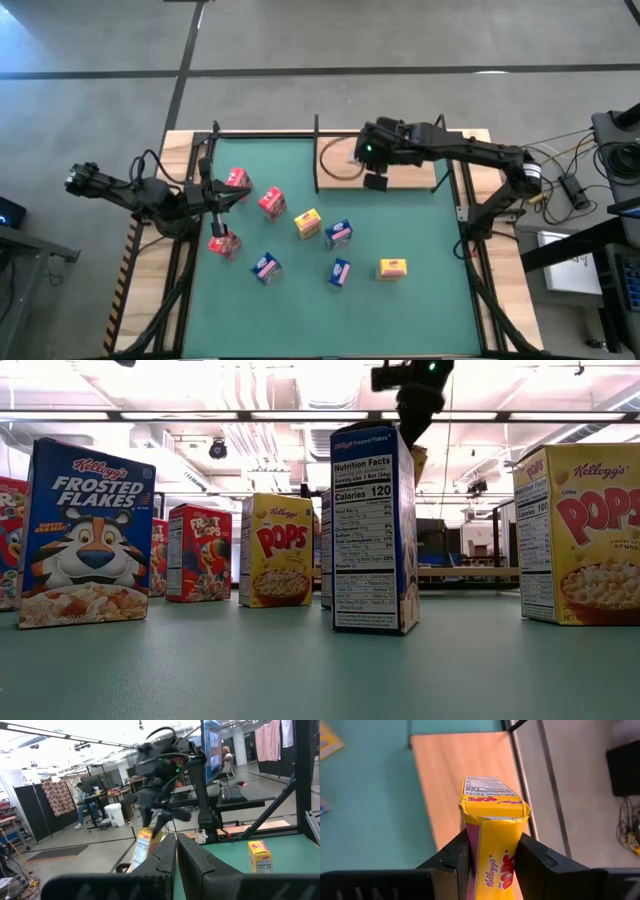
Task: Stack cereal on shelf
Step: Put the top right yellow cereal box on the shelf
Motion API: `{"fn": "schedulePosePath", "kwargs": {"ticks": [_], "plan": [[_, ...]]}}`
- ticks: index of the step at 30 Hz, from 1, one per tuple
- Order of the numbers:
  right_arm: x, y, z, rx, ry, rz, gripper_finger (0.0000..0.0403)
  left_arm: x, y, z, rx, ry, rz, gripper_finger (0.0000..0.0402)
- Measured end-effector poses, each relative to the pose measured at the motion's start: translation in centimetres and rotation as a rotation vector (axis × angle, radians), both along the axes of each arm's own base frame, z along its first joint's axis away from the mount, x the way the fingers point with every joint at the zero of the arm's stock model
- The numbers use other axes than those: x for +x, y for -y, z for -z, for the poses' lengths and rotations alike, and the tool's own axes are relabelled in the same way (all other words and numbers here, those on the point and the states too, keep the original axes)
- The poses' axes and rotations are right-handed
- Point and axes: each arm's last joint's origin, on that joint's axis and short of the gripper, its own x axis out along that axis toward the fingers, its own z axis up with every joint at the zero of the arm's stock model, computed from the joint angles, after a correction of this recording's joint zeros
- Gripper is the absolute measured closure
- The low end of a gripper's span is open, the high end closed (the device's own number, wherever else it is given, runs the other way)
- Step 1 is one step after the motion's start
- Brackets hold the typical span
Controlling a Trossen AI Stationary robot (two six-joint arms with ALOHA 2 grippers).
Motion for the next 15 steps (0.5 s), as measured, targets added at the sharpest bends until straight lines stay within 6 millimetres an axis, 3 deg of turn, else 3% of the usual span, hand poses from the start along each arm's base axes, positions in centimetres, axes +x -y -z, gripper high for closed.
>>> {"fn": "schedulePosePath", "kwargs": {"ticks": [5,15], "plan": [[1.3,2.8,1.3,0.008,0.014,-0.024,0.0289,0.0,0.0,0.0,0.000,0.002,0.000,0.0401],[2.8,6.9,3.8,0.078,-0.244,-0.010,0.0289,0.0,0.0,0.0,0.000,0.000,0.000,0.0401]]}}
